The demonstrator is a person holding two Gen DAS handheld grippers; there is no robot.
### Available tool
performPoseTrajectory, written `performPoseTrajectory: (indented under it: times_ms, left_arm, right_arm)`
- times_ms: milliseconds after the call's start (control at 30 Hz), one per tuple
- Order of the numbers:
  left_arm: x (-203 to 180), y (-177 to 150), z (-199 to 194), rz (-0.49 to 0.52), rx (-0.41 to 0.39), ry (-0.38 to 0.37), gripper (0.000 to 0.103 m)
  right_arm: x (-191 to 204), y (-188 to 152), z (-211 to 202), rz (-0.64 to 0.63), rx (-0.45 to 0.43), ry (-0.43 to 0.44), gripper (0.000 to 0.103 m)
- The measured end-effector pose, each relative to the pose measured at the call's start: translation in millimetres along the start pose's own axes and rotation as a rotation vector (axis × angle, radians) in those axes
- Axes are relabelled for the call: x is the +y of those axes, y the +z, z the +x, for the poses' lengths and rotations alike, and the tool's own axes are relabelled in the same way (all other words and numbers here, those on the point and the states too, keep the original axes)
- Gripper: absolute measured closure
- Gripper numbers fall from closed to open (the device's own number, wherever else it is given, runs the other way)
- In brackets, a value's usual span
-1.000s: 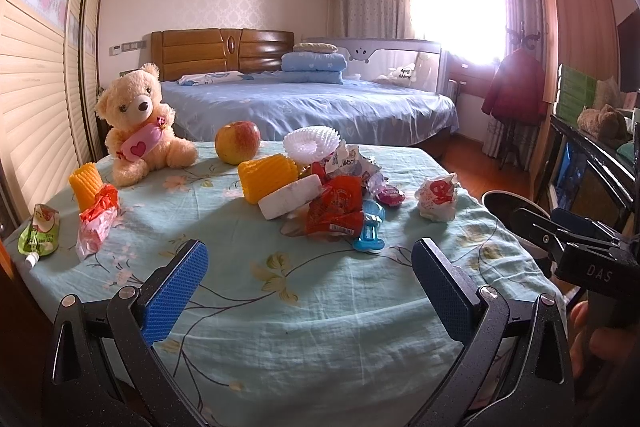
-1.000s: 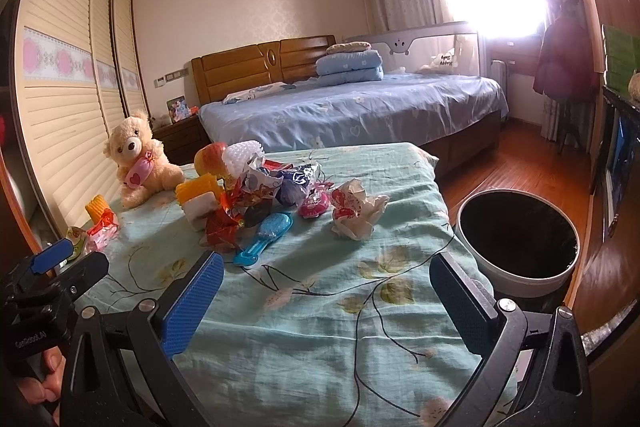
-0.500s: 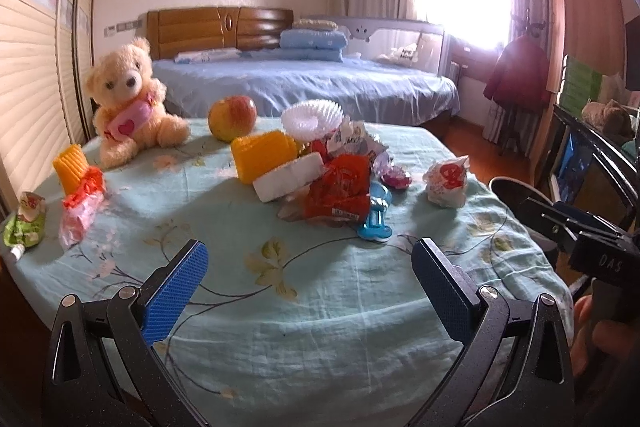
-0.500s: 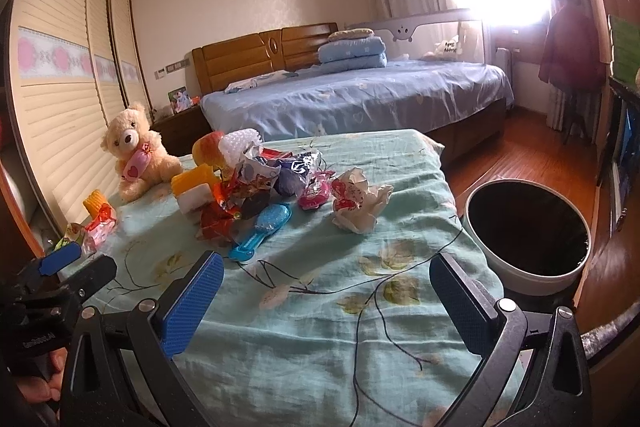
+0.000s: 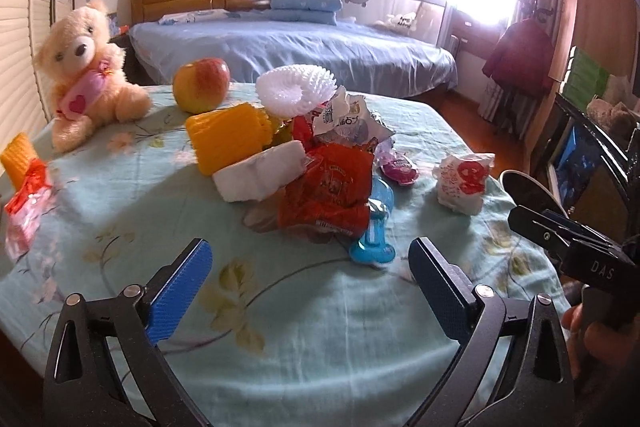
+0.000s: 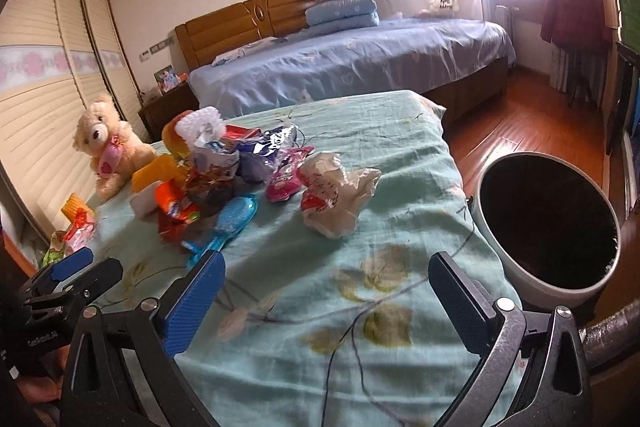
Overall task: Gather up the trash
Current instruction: 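Grasp the orange snack bag with the left gripper while the right gripper grasps the white crumpled tissue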
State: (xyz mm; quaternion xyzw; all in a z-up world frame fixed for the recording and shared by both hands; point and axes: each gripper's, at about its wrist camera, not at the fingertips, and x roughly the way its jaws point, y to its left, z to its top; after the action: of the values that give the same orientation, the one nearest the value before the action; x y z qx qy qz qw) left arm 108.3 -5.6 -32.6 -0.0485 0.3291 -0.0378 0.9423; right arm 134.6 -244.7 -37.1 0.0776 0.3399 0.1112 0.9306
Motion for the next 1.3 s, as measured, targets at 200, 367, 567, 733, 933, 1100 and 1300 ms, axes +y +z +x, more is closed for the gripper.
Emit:
performPoseTrajectory:
  times_ms: [200, 367, 567, 733, 933, 1100, 1300]
  left_arm:
    - [-1, 11, 27, -0.013, 0.049, 0.001, 0.007]
    - [-3, 20, 45, -0.019, 0.078, -0.001, 0.016]
    - [-10, 22, 65, -0.007, 0.125, -0.015, 0.042]
    - [-8, 22, 64, -0.015, 0.11, -0.035, 0.049]
    - [-13, 19, 54, 0.005, 0.088, -0.047, 0.053]
    - [-18, 20, 41, 0.014, 0.066, -0.068, 0.053]
    - [-38, 20, 30, 0.049, 0.049, -0.118, 0.053]
  right_arm:
    - [-8, 12, 29, 0.008, 0.074, 0.014, 0.008]
    - [-19, 20, 50, 0.039, 0.129, 0.02, 0.011]
    - [-26, 27, 68, 0.04, 0.172, 0.036, 0.024]
    - [-28, 29, 75, 0.054, 0.188, 0.091, 0.061]
    - [-24, 26, 62, 0.041, 0.145, 0.109, 0.078]
    - [-29, 24, 46, 0.062, 0.12, 0.111, 0.079]
    - [-43, 18, 22, 0.091, 0.084, 0.092, 0.079]
